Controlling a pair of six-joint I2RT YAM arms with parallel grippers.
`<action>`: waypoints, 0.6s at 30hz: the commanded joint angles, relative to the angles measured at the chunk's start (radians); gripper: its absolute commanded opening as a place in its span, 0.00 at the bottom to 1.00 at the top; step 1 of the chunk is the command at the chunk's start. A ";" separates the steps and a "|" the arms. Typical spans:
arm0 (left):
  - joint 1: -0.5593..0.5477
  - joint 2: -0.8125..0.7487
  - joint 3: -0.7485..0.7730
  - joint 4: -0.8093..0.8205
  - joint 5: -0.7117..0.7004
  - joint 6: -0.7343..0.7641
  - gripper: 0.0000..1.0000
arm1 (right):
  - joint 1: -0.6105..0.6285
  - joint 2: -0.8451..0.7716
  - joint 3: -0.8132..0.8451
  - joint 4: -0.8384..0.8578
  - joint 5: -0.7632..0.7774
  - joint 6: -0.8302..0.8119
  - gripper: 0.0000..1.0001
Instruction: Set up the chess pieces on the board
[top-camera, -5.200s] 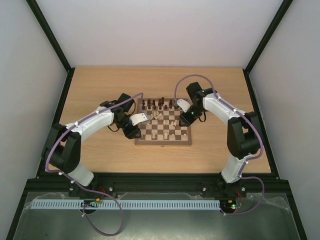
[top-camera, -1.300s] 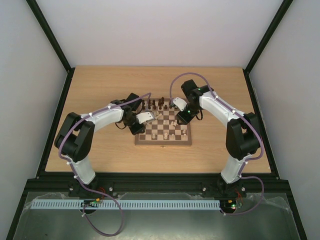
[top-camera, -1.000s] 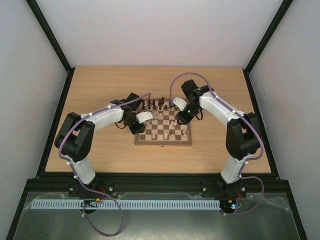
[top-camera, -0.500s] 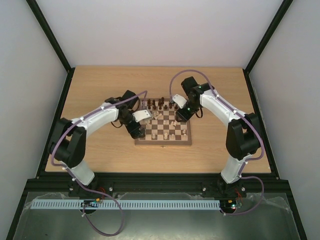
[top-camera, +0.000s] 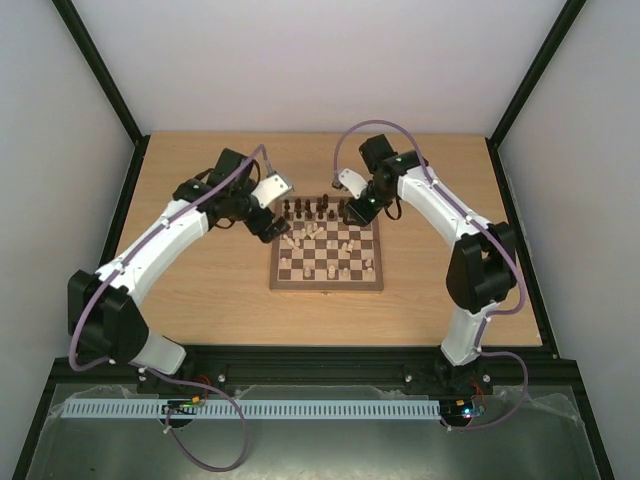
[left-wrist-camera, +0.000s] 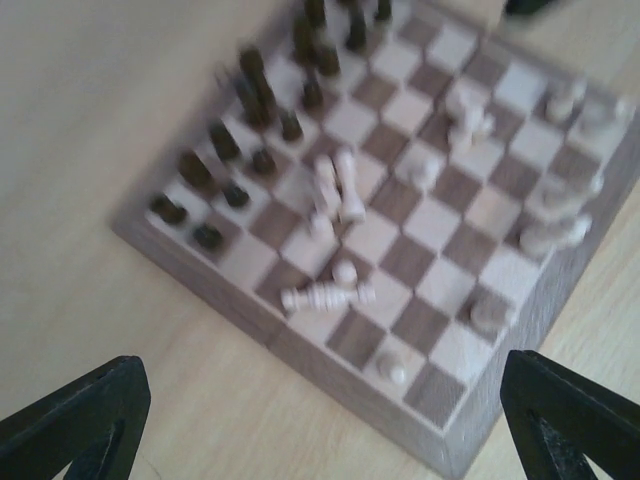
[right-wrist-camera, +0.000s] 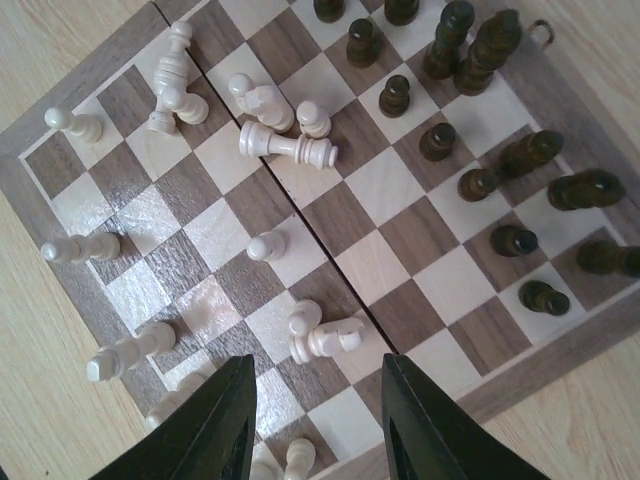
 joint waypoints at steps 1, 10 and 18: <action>0.002 -0.074 0.080 0.171 0.023 -0.163 0.99 | -0.003 0.079 0.024 -0.086 -0.062 -0.011 0.35; 0.027 -0.016 0.012 0.272 -0.093 -0.457 0.99 | 0.023 0.178 0.031 -0.121 -0.003 -0.055 0.31; 0.045 -0.011 -0.026 0.257 0.165 -0.391 0.95 | 0.067 0.199 -0.007 -0.090 0.043 -0.056 0.31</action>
